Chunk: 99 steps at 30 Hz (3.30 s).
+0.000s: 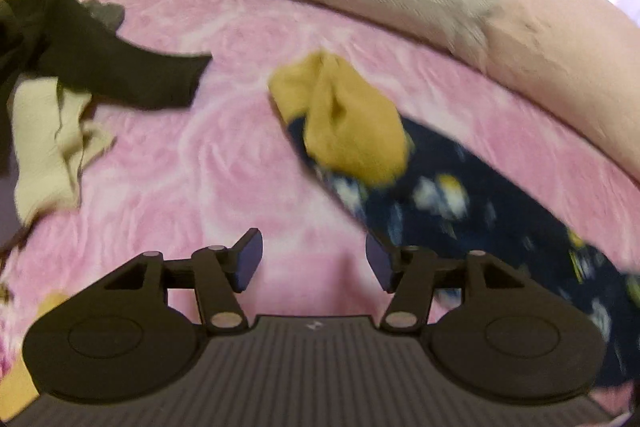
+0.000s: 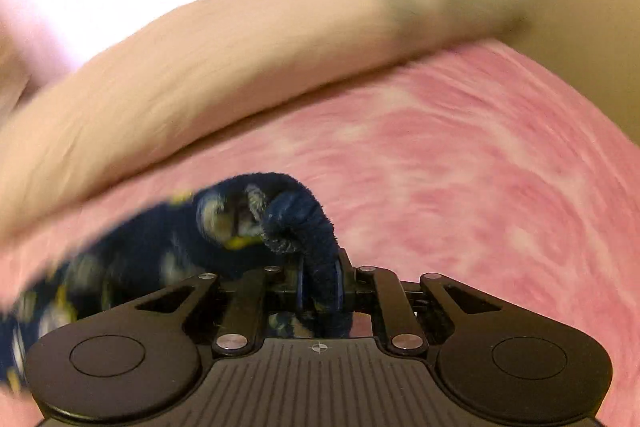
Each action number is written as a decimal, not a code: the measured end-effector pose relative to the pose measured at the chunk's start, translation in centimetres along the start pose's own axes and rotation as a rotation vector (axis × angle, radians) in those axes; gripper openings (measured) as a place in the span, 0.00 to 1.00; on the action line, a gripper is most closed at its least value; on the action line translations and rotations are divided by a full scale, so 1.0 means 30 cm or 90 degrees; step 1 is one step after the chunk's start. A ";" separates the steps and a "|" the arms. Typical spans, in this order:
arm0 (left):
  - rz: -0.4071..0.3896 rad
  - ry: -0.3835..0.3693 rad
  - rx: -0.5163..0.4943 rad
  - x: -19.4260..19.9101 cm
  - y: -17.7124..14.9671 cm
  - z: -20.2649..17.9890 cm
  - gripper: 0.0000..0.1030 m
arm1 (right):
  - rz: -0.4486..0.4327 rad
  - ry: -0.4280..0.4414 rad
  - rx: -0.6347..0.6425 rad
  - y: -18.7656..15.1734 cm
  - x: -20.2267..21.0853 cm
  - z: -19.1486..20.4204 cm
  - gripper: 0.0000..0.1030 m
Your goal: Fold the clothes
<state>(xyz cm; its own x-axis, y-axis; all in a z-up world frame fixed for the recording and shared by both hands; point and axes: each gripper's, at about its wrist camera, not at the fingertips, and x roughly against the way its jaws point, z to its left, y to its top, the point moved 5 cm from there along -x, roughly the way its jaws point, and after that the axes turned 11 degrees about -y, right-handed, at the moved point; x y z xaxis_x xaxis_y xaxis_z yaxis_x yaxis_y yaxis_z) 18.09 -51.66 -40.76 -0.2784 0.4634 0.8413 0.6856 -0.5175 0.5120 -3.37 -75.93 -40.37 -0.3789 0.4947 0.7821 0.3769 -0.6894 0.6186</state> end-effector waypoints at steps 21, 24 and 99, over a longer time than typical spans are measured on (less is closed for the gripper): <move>-0.017 -0.008 0.065 -0.145 0.301 0.123 0.44 | 0.083 -0.075 -0.094 -0.037 -0.149 -0.056 0.13; 0.024 0.008 0.118 -0.211 0.258 0.189 0.48 | 0.088 -0.071 -0.107 -0.044 -0.157 -0.059 0.13; -0.094 -0.020 0.267 -0.355 0.372 0.355 0.09 | 0.086 -0.139 -0.062 -0.047 -0.238 -0.075 0.55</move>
<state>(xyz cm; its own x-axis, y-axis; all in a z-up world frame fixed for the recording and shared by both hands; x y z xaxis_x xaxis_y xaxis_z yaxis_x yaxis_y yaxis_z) 35.88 -54.71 -45.85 -0.3784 0.5351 0.7553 0.8551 -0.1104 0.5066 -3.11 -79.68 -46.98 -0.1353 0.4897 0.8613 0.3242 -0.7996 0.5056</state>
